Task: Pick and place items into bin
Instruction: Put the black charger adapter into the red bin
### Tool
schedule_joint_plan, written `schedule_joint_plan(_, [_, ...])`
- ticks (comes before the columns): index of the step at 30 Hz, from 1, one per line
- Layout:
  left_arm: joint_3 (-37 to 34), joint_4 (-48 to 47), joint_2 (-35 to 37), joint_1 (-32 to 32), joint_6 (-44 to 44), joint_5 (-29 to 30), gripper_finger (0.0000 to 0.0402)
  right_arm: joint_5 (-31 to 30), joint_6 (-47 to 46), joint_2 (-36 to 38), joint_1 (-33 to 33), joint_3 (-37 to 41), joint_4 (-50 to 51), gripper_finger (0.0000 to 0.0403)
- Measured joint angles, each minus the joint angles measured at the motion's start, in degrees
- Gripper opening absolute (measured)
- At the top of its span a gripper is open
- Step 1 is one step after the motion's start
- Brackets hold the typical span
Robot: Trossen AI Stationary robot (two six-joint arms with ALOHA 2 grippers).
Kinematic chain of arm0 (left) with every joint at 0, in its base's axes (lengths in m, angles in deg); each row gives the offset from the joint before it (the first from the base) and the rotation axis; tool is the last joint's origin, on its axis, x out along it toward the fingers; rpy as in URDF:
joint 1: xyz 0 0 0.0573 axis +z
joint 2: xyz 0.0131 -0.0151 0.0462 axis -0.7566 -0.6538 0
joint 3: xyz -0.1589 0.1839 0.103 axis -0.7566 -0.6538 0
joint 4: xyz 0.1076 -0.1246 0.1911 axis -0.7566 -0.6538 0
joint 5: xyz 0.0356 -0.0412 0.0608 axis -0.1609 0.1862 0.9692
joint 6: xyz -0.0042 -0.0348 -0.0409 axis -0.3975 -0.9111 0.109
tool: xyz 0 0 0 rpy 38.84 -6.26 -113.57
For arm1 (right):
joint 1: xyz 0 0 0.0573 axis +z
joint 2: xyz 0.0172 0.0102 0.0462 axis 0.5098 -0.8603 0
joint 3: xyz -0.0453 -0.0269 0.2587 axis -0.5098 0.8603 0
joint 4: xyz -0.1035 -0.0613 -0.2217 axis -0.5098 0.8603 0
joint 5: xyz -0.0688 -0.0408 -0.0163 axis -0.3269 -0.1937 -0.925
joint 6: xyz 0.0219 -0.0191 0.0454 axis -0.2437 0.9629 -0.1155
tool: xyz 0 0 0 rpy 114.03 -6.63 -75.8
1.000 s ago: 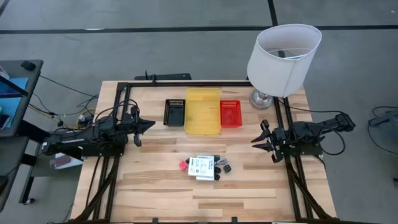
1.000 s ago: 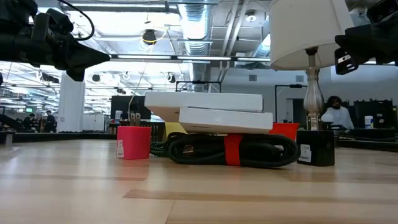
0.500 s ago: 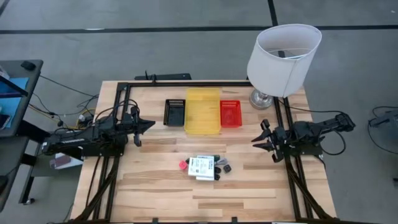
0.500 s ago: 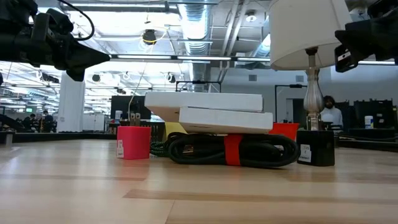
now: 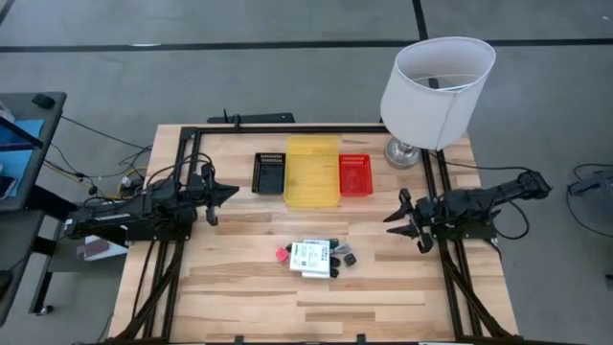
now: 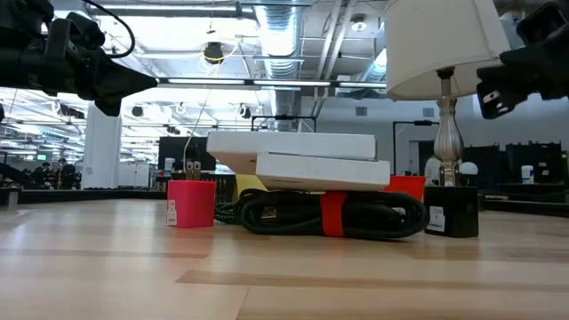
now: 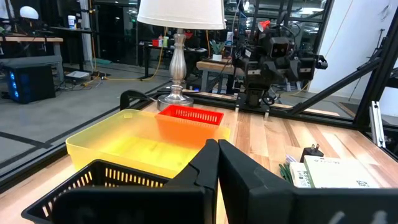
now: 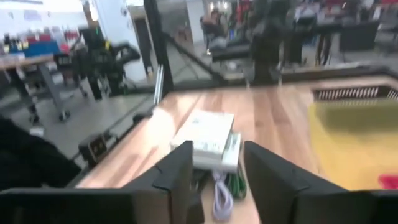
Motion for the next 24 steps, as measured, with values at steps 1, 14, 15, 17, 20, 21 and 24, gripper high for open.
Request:
schedule_joint_plan(1, [0.02, 0.00, 0.01, 0.01, -0.01, 0.00, 0.0000, -0.02, 0.00, -1.35, 0.41, -0.02, -0.04, 0.0161])
schedule_joint_plan(14, [0.02, 0.00, 0.02, 0.00, 0.00, 0.00, 0.0000, -1.40, -2.82, -16.01, 1.21, -0.02, -0.40, 0.0240])
schedule_joint_plan(15, [0.02, 0.00, 0.02, 0.01, -0.02, 0.00, 0.0000, -1.80, -4.33, -16.67, 1.19, -0.02, -0.66, 0.0238])
schedule_joint_plan(17, [0.01, 0.00, 0.02, 0.02, -0.01, 0.00, 0.0000, -1.95, -6.64, -17.82, 1.19, -0.02, -0.79, 0.0234])
schedule_joint_plan(20, [0.02, 0.00, 0.02, 0.02, -0.02, 0.00, 0.0000, -3.47, -10.35, -20.58, 1.27, -0.02, -1.16, 0.0231])
schedule_joint_plan(21, [0.00, 0.00, 0.00, 0.02, 0.00, 0.00, 0.0000, -4.21, -11.40, -21.54, 1.25, -0.02, -1.14, 0.0231])
schedule_joint_plan(24, [0.01, 0.00, 0.01, 0.02, 0.00, 0.00, 0.0000, -4.98, -13.40, -24.73, 1.25, -0.02, -2.38, 0.0231])
